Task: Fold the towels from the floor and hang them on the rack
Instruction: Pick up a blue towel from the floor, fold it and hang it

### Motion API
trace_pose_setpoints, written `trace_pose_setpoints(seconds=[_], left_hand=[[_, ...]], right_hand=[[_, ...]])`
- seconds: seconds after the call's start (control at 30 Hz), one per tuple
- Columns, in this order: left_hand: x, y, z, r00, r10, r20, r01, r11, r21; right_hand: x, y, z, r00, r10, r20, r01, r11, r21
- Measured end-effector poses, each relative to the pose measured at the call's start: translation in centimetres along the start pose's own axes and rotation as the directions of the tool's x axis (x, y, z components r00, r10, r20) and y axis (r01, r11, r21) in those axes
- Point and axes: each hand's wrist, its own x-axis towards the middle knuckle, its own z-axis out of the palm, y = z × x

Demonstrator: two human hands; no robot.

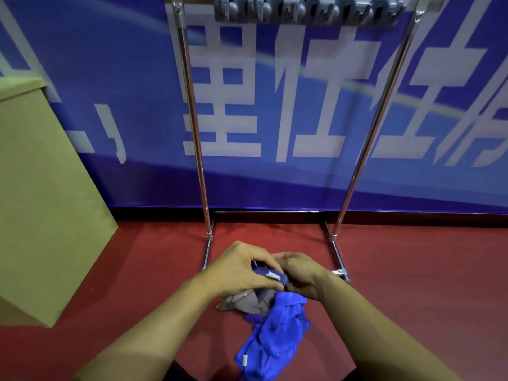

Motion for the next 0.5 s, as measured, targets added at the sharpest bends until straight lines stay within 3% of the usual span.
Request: trace_pose_setpoints(seconds=[0.1,0.2,0.27,0.37,0.5], left_hand=[[0.1,-0.5,-0.2,0.998,-0.068,-0.005,0.068,0.997,-0.039],[0.6,-1.9,-1.3,0.949,-0.119,-0.291,0.079,0.986,-0.147],[0.5,-3.2,-1.7,0.918,-0.150,-0.366,0.103,0.984,-0.145],[0.2,-4.3,-1.8,0.928,-0.156,-0.339,0.153,0.988,-0.035],[0.3,-4.7,-1.7,0.941,-0.208,-0.267,0.184,0.977,-0.112]], right_hand=[[0.1,-0.3,0.1,0.980,-0.160,-0.116,0.153,0.986,-0.068],[-0.3,-0.8,0.3,0.937,-0.342,-0.068,0.308,0.903,-0.301],[-0.8,-1.2,0.8,0.905,-0.426,-0.002,0.393,0.835,-0.384],[-1.7,-1.9,1.6,0.848,-0.525,0.068,0.511,0.777,-0.368],[-2.9,-2.7,2.1,0.810,-0.576,0.106,0.584,0.782,-0.218]])
